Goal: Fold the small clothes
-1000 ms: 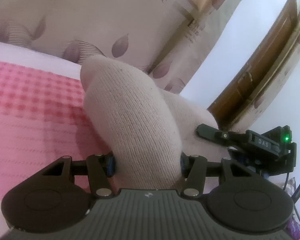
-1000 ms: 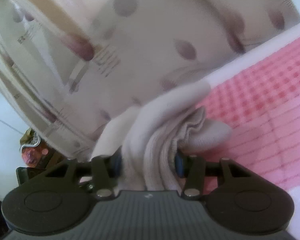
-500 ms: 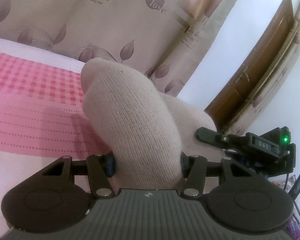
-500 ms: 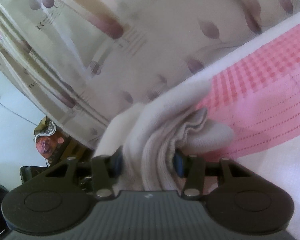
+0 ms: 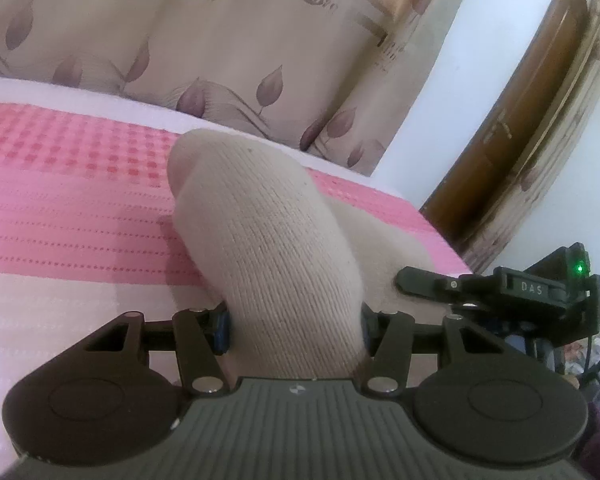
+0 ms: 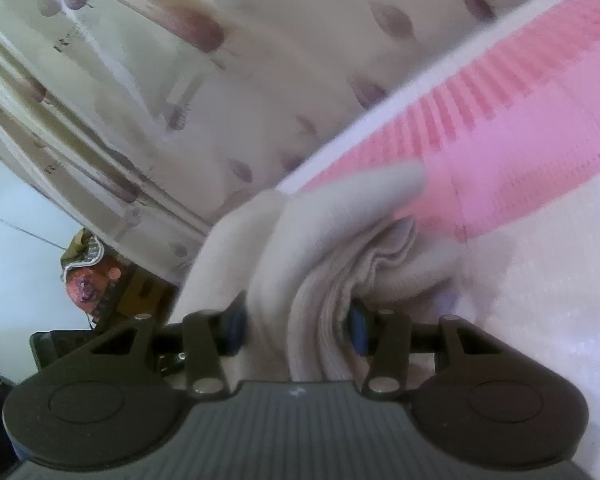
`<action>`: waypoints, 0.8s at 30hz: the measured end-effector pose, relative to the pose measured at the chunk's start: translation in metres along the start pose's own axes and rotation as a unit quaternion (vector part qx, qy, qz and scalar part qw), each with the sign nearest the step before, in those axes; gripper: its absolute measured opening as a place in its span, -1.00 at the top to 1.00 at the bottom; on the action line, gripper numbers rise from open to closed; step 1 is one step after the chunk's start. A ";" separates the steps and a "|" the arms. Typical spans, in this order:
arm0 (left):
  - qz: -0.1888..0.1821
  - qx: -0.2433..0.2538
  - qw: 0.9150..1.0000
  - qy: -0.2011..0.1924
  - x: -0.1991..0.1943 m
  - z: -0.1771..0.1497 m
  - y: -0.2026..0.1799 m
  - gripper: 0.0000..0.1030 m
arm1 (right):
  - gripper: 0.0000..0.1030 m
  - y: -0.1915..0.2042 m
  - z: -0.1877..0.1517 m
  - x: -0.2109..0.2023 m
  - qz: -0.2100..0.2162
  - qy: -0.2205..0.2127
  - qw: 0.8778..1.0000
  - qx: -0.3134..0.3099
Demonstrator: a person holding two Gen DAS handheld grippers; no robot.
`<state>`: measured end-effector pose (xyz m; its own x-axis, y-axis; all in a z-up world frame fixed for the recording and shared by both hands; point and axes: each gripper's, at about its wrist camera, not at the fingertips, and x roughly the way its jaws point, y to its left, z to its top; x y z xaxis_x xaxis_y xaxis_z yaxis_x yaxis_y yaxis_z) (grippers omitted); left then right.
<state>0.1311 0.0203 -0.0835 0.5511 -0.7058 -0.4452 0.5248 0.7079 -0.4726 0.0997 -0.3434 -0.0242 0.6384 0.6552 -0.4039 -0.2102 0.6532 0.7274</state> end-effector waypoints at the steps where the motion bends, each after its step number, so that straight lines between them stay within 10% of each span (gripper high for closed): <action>1: 0.004 0.001 1.000 0.001 0.001 -0.002 0.001 -0.06 | 0.06 -0.002 -0.001 0.000 -0.003 0.000 1.000 0.001; 11: 0.062 0.017 0.998 -0.003 0.006 -0.017 0.004 -0.30 | 0.03 0.001 -0.013 0.002 -0.097 -0.012 0.991 -0.088; 18: 0.135 0.035 0.989 -0.038 -0.001 -0.024 -0.001 -0.98 | 0.00 0.018 -0.032 0.007 -0.159 -0.014 0.970 -0.182; 24: 0.179 0.065 0.980 -0.051 -0.003 -0.029 -0.013 -1.00 | -0.26 0.023 -0.046 0.006 -0.197 -0.031 0.956 -0.217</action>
<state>0.1035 0.0128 -0.0984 0.7737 -0.4103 -0.4828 0.3610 0.9117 -0.1962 0.0645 -0.3074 -0.0356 0.7708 0.3105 -0.5562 -0.2223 0.9494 0.2220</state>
